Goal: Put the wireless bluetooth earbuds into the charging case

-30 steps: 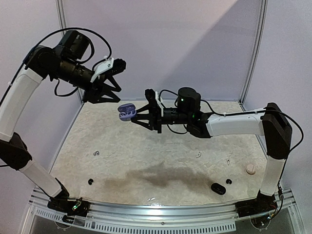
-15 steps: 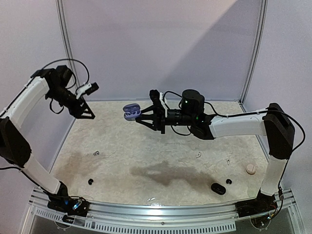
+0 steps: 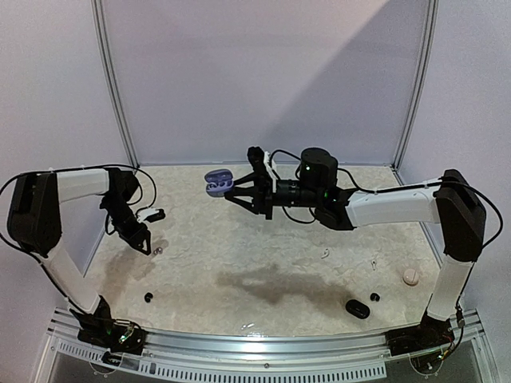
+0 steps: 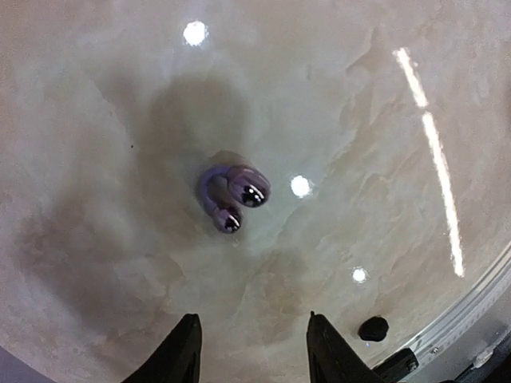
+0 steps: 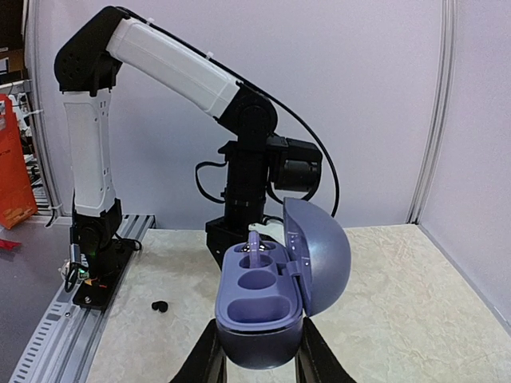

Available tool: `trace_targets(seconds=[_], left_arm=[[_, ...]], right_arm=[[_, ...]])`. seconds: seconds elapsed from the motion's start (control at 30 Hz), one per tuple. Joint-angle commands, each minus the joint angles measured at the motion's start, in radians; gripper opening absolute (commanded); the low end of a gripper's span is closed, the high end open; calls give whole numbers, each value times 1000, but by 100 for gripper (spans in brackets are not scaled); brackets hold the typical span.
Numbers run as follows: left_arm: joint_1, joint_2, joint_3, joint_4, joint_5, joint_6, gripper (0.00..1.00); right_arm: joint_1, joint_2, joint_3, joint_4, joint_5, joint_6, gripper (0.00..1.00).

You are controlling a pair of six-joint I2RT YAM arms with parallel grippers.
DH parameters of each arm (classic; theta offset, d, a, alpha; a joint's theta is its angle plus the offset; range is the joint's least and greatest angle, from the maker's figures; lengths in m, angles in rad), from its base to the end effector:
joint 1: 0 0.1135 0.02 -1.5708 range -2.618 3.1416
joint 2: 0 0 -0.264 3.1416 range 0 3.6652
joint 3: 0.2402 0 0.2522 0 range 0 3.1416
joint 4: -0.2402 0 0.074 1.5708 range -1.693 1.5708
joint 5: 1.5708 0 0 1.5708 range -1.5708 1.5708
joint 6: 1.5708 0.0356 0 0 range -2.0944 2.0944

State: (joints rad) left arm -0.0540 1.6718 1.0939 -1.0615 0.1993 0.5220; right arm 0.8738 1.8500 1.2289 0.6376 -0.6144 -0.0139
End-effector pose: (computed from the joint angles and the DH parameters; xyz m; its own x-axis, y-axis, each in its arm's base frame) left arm 0.2763 -0.0220 0.1840 -0.8439 0.5351 -0.0391 0.5308 0.8222 -0.2054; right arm 0.2603 0.3429 0.2752 0.0244 0.0115 -0.9996 -0.9963 0.0827 -0.0234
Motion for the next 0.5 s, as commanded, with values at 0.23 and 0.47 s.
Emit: trace_targets(seconds=[0.23, 0.47], left_arm=[[-30, 145, -16, 189, -52, -20, 41], [-68, 178, -18, 202, -53, -26, 33]], right_arm=[[-6, -50, -12, 11, 34, 39, 0], [-6, -51, -4, -3, 39, 34, 0]])
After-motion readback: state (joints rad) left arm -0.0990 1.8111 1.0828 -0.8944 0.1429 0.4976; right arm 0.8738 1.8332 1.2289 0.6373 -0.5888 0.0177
